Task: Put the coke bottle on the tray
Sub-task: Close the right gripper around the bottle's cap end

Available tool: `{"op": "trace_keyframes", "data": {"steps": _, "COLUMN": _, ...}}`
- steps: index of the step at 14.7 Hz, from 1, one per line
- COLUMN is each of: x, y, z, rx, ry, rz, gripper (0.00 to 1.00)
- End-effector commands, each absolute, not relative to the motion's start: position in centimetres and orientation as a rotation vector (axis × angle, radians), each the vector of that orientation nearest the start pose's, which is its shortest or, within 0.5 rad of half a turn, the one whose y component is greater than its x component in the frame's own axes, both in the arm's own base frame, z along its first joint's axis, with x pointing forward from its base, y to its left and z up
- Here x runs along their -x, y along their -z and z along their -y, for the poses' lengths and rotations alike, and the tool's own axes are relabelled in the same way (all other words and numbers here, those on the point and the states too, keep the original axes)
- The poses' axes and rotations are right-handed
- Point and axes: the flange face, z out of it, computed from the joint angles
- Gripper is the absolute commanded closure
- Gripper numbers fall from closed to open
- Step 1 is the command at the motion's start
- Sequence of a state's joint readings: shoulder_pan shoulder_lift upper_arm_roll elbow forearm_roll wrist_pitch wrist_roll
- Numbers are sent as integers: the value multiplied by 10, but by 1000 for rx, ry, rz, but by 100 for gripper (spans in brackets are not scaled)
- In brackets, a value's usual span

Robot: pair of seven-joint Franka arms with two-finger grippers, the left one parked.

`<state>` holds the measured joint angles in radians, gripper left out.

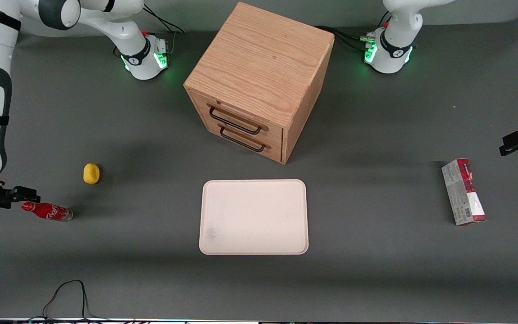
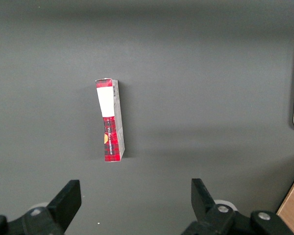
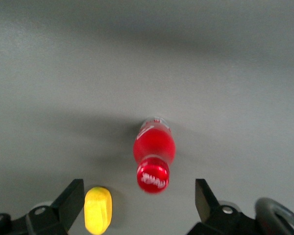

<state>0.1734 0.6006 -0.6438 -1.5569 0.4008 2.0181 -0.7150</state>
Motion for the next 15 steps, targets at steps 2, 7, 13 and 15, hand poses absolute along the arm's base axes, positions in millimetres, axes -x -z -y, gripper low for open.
{"op": "trace_keyframes", "data": {"steps": 2, "x": -650, "y": -324, "z": 243, "rx": 3089, "ry": 17, "rz": 260, "gripper": 0}}
{"op": "trace_keyframes", "data": {"steps": 7, "x": -651, "y": -316, "z": 251, "rx": 3089, "ry": 45, "rz": 262, "gripper": 38}}
{"op": "trace_keyframes", "data": {"steps": 13, "x": -657, "y": -320, "z": 246, "rx": 3077, "ry": 82, "rz": 248, "gripper": 46}}
{"op": "trace_keyframes", "data": {"steps": 15, "x": -656, "y": -318, "z": 245, "rx": 3075, "ry": 79, "rz": 249, "gripper": 46}}
